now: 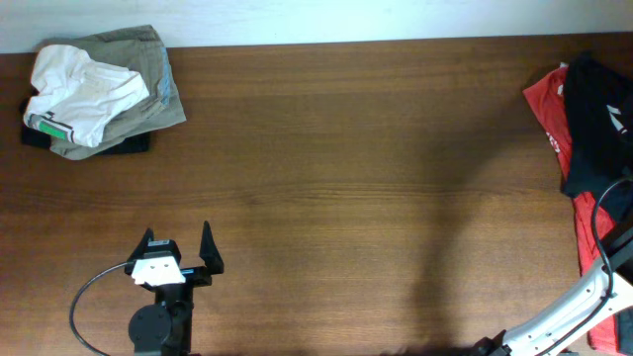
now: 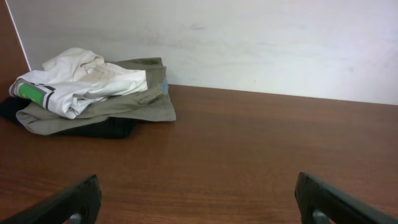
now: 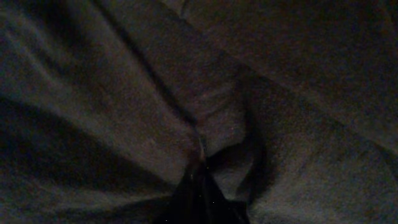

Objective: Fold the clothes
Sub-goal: 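Reach the right gripper to the dark green shirt on the right pile and grasp it, then pull the dark green shirt left and drop it mid-table with the right gripper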

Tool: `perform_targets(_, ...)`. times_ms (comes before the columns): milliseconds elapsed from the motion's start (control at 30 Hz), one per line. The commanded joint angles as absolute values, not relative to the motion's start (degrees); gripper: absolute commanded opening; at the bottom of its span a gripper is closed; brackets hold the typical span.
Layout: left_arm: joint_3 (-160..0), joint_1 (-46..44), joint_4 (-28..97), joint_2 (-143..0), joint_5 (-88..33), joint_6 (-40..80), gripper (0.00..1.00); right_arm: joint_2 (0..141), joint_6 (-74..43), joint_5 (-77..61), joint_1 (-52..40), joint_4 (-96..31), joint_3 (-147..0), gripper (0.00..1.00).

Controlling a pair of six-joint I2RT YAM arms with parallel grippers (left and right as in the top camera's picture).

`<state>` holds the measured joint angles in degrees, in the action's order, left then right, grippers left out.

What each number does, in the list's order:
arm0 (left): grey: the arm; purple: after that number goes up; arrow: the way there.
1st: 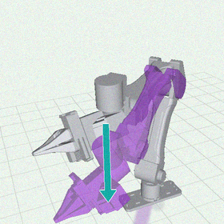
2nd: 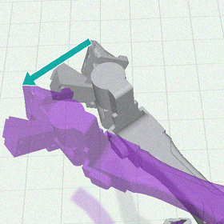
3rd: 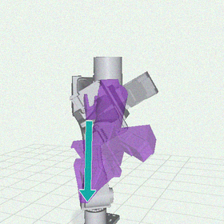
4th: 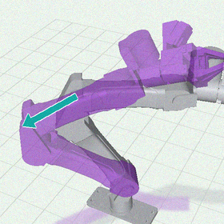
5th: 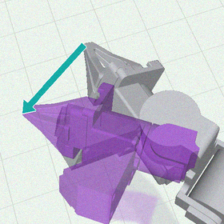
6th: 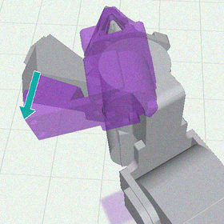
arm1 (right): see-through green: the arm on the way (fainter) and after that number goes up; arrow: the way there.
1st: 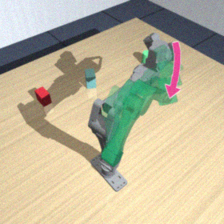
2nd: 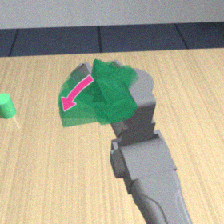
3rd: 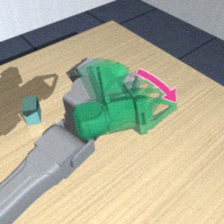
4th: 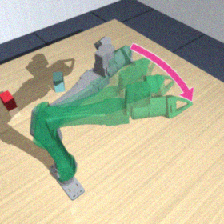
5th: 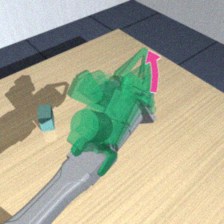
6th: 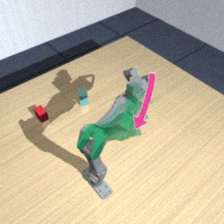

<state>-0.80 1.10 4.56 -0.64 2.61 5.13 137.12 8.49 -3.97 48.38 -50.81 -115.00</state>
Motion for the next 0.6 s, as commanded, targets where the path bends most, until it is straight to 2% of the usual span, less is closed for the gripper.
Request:
perform_targets(0,-0.5,1.3,4.6,-0.4,2.8,4.2,0.99,137.8,6.5,-4.6,48.4,-51.0,-116.5,0.04)
perform_targets(267,-0.5,1.3,4.6,-0.4,2.8,4.2,0.99,133.8,2.5,-28.2,44.6,-58.2,-130.1,0.04)
perform_targets(367,-0.5,1.3,4.6,-0.4,2.8,4.2,0.99,132.6,1.2,-35.6,37.0,-59.5,-134.2,0.04)
perform_targets(567,-0.5,1.3,4.6,-0.4,2.8,4.2,0.99,132.4,-1.2,-34.3,20.4,-59.0,-136.1,0.04)
